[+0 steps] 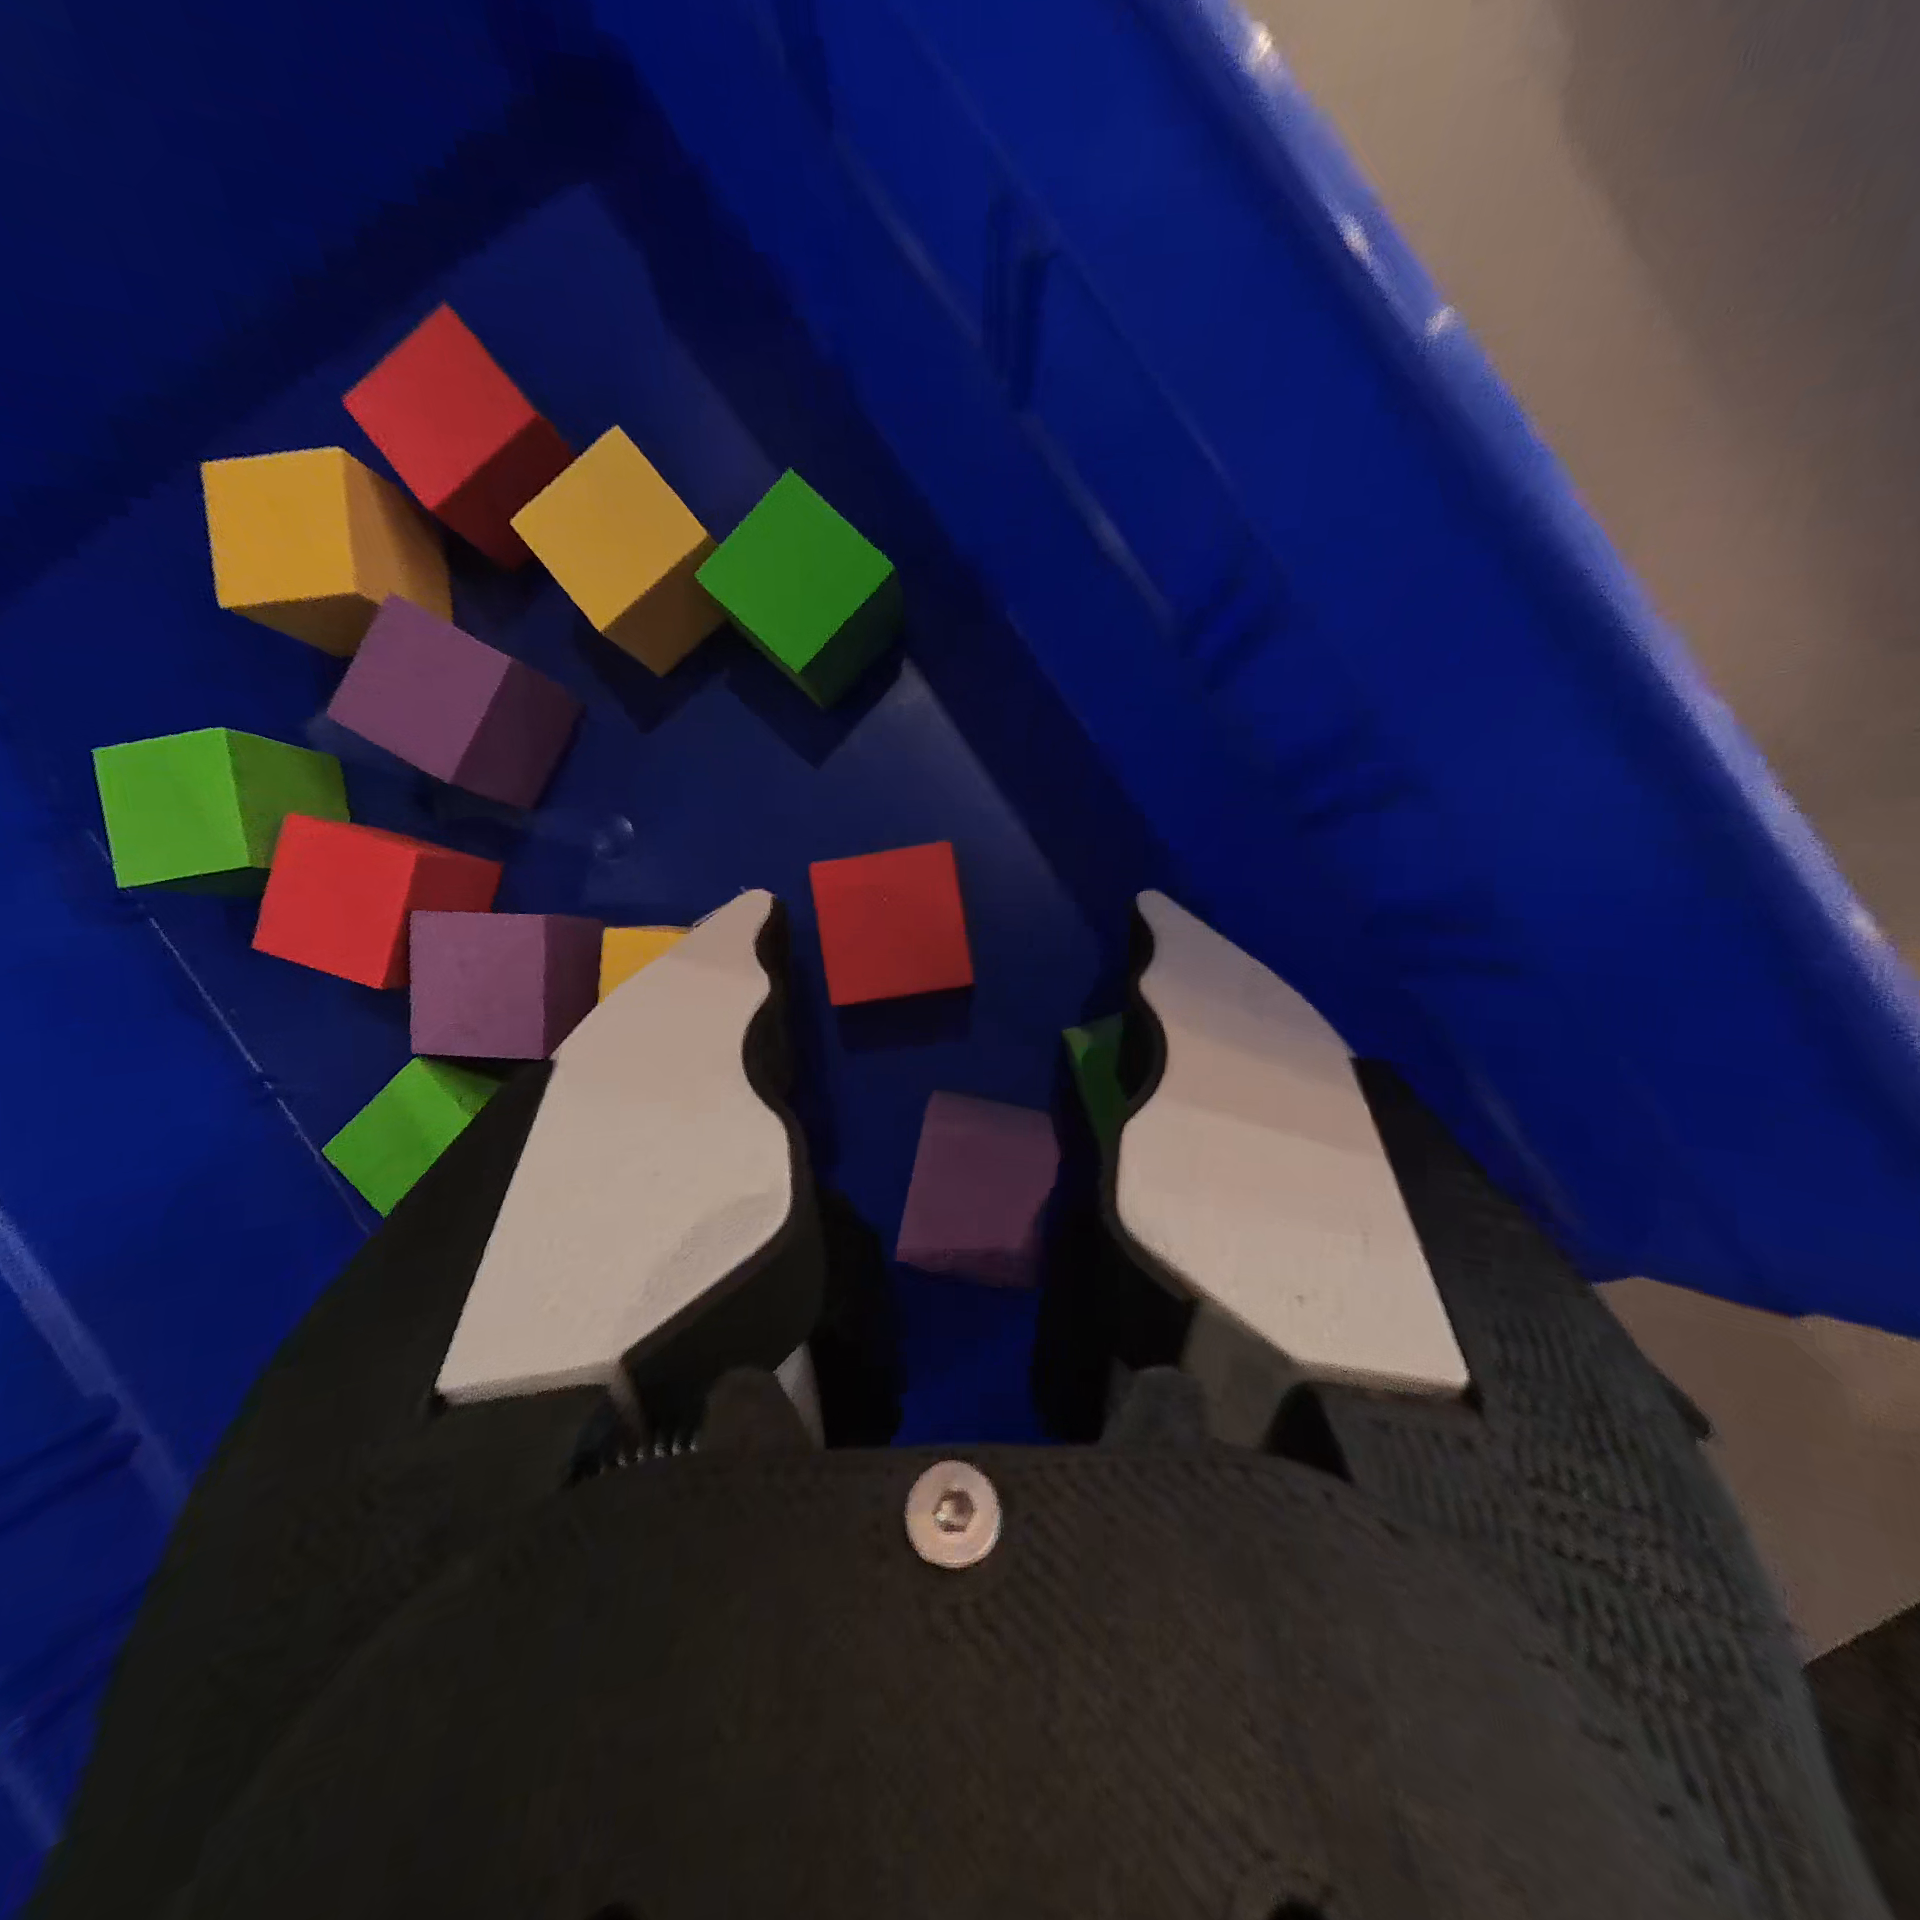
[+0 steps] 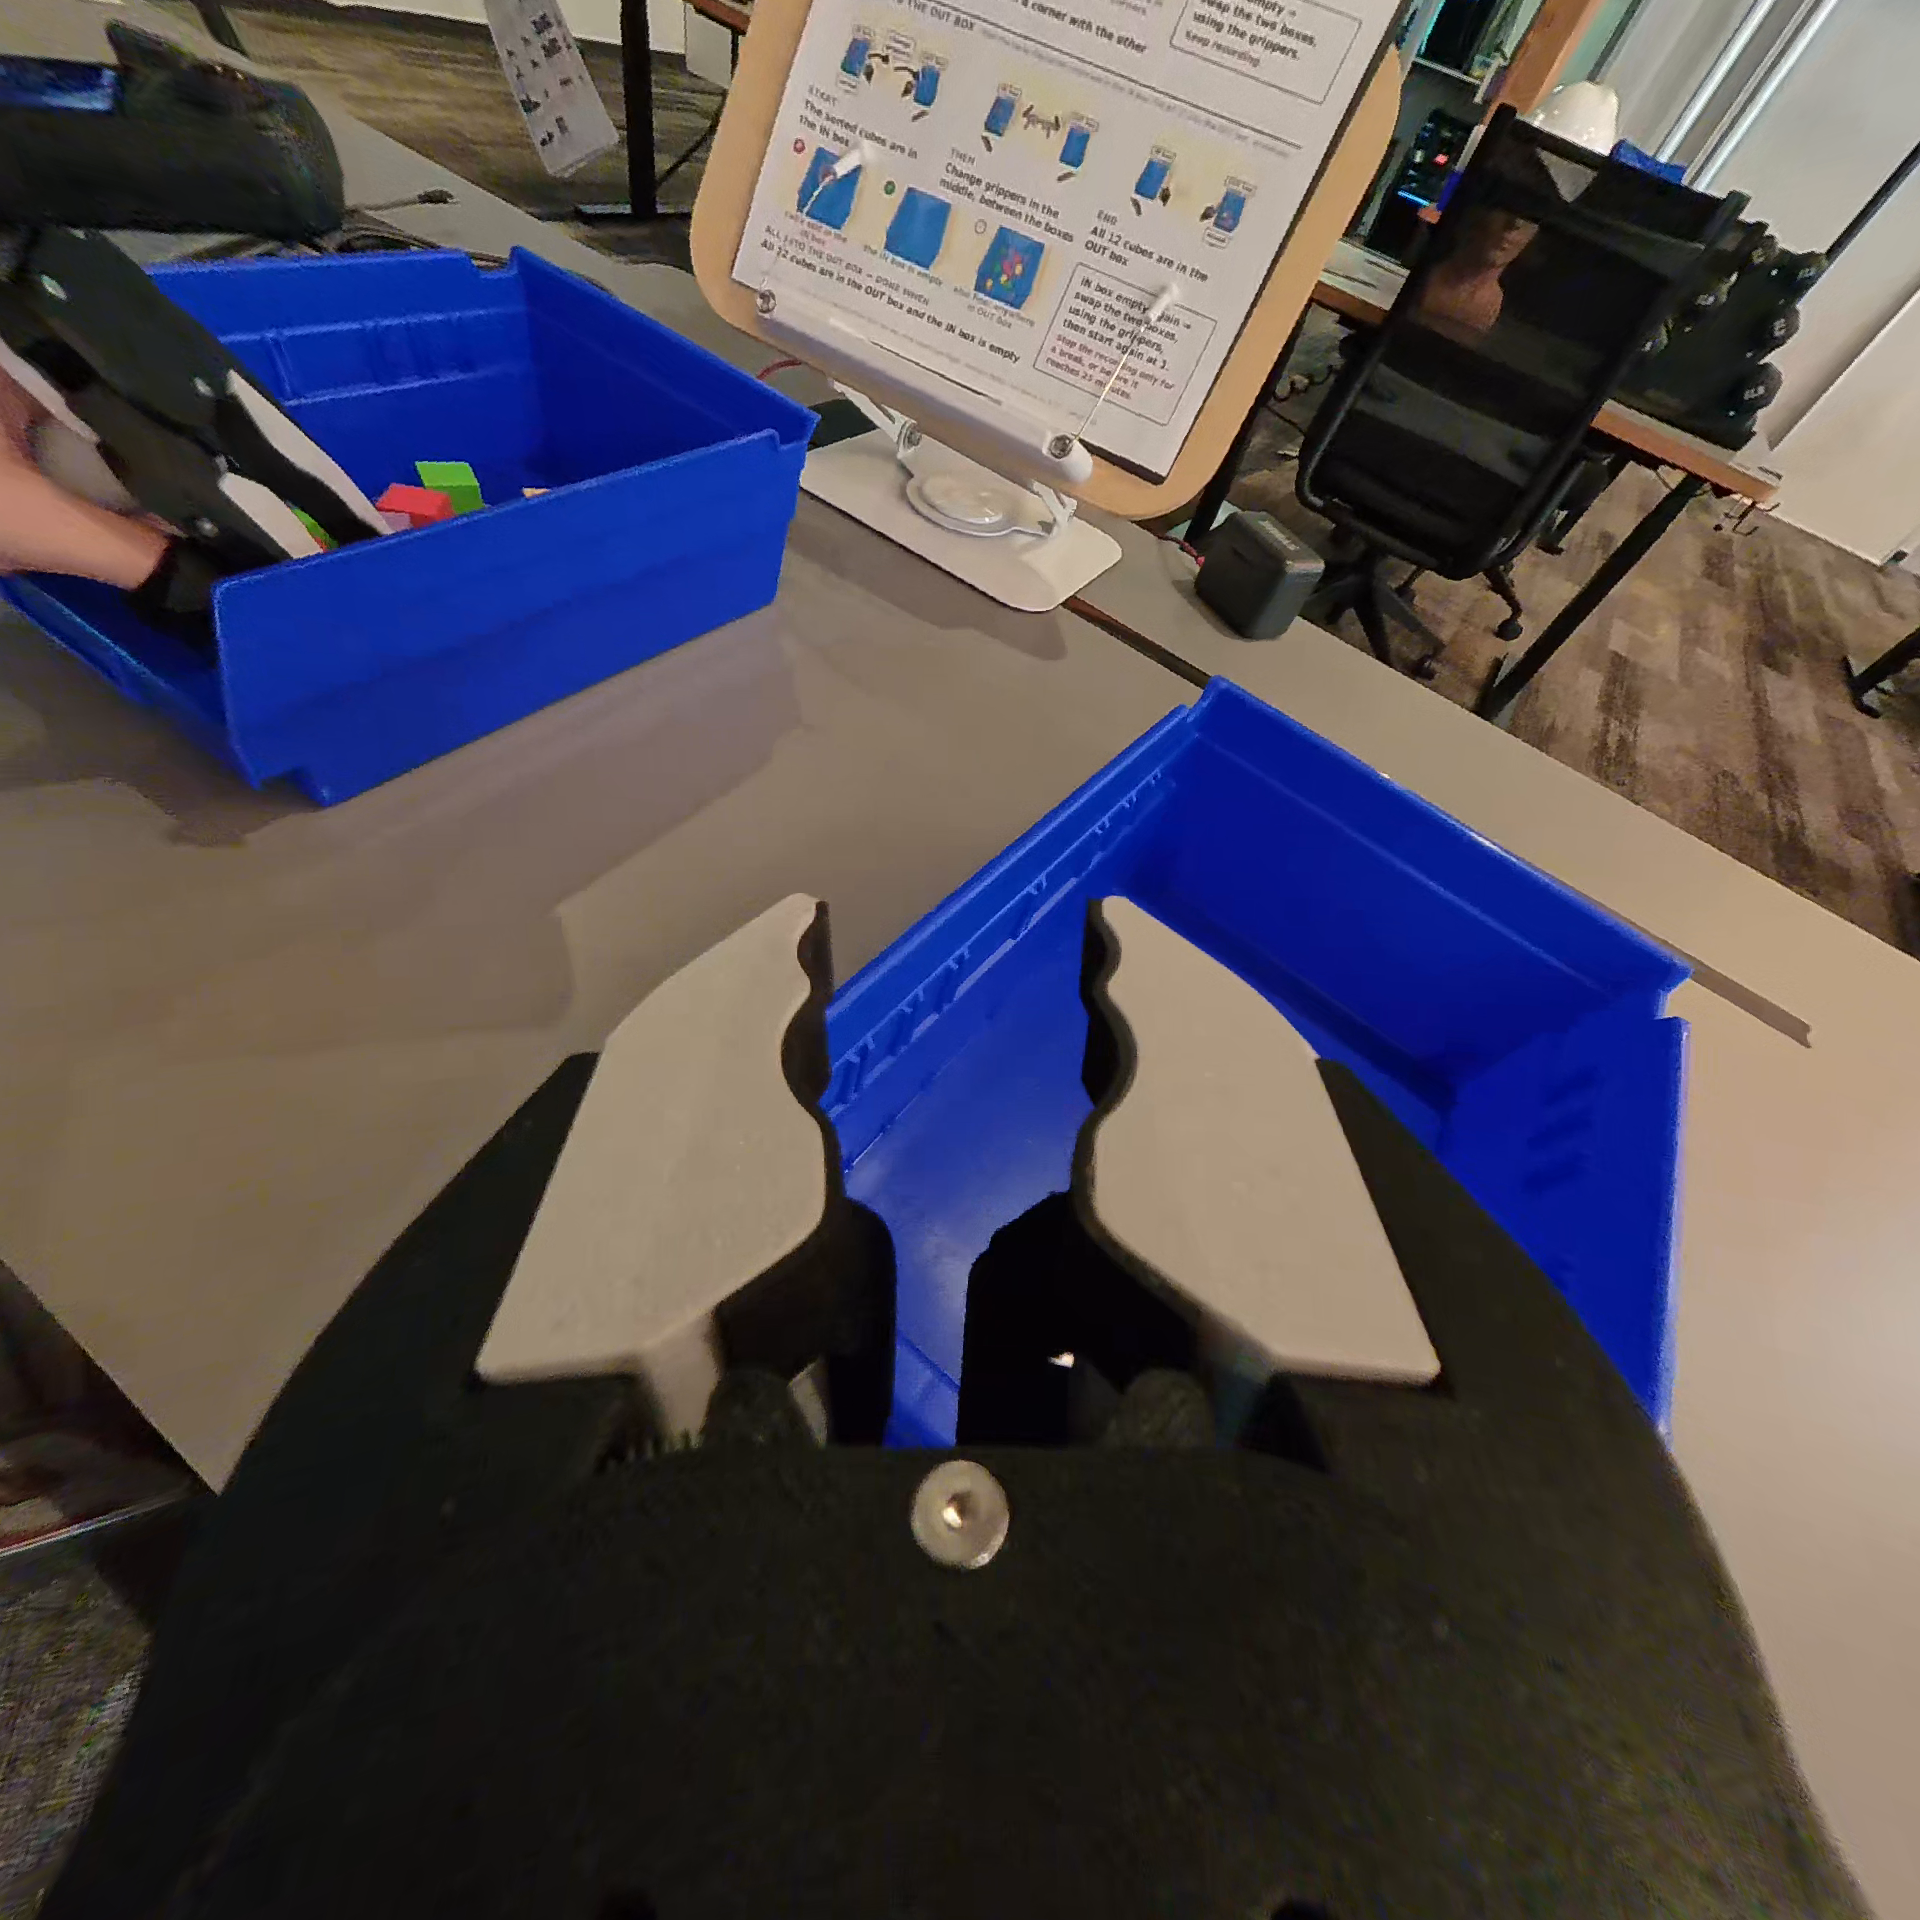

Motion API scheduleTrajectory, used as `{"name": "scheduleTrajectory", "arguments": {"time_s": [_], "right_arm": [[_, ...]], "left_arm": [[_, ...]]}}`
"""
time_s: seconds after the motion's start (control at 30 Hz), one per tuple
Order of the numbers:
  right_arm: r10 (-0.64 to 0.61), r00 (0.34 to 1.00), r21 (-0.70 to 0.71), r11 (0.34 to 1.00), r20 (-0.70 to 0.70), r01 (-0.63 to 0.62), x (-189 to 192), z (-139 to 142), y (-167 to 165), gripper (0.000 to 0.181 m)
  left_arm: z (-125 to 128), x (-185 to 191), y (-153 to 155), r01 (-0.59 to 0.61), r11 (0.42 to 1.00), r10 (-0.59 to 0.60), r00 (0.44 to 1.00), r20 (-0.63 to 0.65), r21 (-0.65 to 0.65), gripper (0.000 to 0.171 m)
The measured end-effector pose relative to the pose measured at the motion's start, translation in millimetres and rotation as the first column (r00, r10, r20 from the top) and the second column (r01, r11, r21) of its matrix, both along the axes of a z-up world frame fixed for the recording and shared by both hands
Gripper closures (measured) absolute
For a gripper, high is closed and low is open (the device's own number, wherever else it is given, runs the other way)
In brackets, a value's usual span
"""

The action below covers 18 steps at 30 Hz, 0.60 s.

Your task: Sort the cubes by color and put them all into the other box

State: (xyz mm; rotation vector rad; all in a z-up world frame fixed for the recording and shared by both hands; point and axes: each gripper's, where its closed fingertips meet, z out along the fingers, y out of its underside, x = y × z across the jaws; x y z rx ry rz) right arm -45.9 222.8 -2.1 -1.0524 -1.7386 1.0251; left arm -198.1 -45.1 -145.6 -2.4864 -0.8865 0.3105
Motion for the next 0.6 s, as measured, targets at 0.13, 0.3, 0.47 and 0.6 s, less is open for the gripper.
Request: {"name": "scheduleTrajectory", "arguments": {"time_s": [0.13,0.3,0.47,0.6], "right_arm": [[-0.002,1.000,0.024,1.000,-0.017,0.003,2,5,-1,0.135],[0.005,0.999,0.026,1.000,-0.041,-0.004,4,12,-3,0.136],[0.098,0.995,0.047,0.994,-0.030,-0.097,5,6,-28,0.137],[0.353,0.932,0.075,0.935,-0.078,-0.348,3,3,-94,0.136]], "left_arm": [[-6,-3,-2,0.003,0.999,-0.002,0.999,0.040,-0.035,0.111],[-12,-7,-3,0.025,0.999,-0.021,0.995,0.102,-0.038,0.141],[13,-15,-8,-0.001,0.990,-0.008,0.998,0.058,0.139,0.142],[81,14,9,0.058,0.806,-0.144,0.984,0.101,0.589,0.142]]}}
